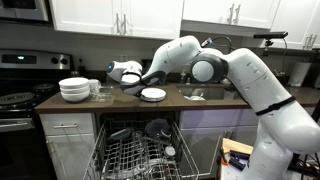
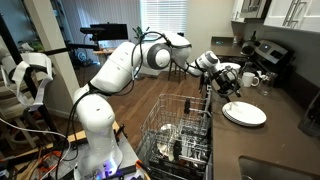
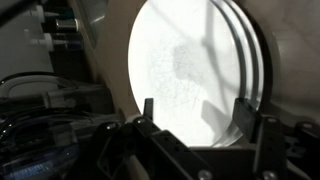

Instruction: Put one white plate inside the dishwasher

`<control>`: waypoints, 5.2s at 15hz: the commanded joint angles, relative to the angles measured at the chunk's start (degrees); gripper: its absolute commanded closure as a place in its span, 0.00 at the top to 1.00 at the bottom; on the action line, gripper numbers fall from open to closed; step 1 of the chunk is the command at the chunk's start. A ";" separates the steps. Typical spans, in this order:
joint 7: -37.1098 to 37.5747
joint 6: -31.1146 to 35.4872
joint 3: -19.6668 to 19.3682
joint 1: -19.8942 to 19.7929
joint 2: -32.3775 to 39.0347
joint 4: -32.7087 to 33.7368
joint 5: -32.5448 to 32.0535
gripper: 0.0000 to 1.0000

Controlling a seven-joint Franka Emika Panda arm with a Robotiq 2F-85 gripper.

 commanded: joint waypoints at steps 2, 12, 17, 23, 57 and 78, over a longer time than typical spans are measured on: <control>0.73 0.69 0.31 -0.58 -0.68 -0.60 0.46 0.44; 0.85 0.79 0.07 -0.87 -1.12 -0.71 0.44 0.86; 0.94 0.42 -0.05 -0.74 -1.33 -0.74 0.25 0.85; 0.85 -0.72 -0.28 -0.11 -1.29 -0.36 -0.17 0.87; 2.26 3.01 0.46 -0.88 -2.10 -0.47 1.76 0.80; 2.75 1.20 0.39 -0.50 -0.40 -0.22 2.58 0.60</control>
